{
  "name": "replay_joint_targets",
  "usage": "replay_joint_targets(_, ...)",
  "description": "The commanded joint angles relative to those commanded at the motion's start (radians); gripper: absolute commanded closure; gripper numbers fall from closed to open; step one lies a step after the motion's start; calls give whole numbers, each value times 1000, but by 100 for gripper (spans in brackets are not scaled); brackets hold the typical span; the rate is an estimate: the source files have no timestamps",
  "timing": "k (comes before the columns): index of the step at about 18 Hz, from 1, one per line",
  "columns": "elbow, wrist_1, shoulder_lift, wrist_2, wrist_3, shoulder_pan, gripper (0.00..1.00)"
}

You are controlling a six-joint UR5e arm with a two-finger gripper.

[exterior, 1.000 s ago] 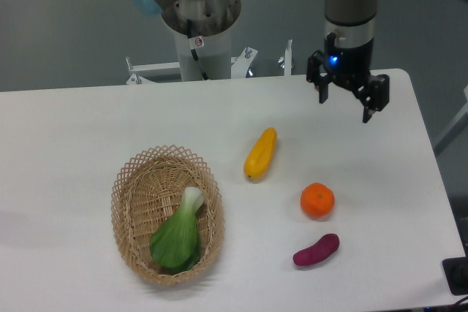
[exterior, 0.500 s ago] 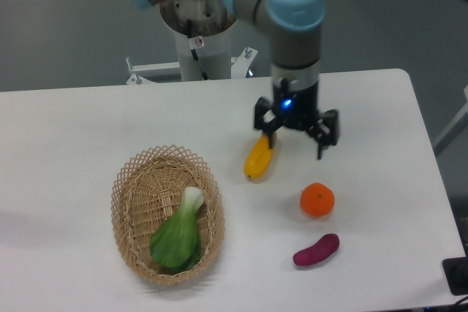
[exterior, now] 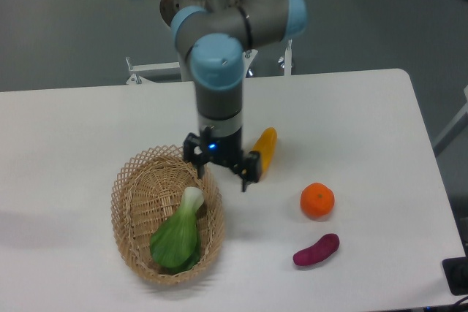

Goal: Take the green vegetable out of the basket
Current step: 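Move the open gripper over the wicker basket above the bok choy, then lower the gripper onto the bok choy leaves and close it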

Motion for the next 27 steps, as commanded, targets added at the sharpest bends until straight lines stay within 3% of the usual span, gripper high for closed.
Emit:
replay_joint_targets(6,-2,26,-80,3,-5,-41,0)
replay_joint_targets(19,2,34,-132,3,-5,-55,0)
replay_joint_targets(20,3,34,-131,5,-3,-55,3)
replay_joint_targets(22,5,34,-131,3,-2,-55,22)
replay_joint_targets(27,8,34,-126,3,5,-55,45)
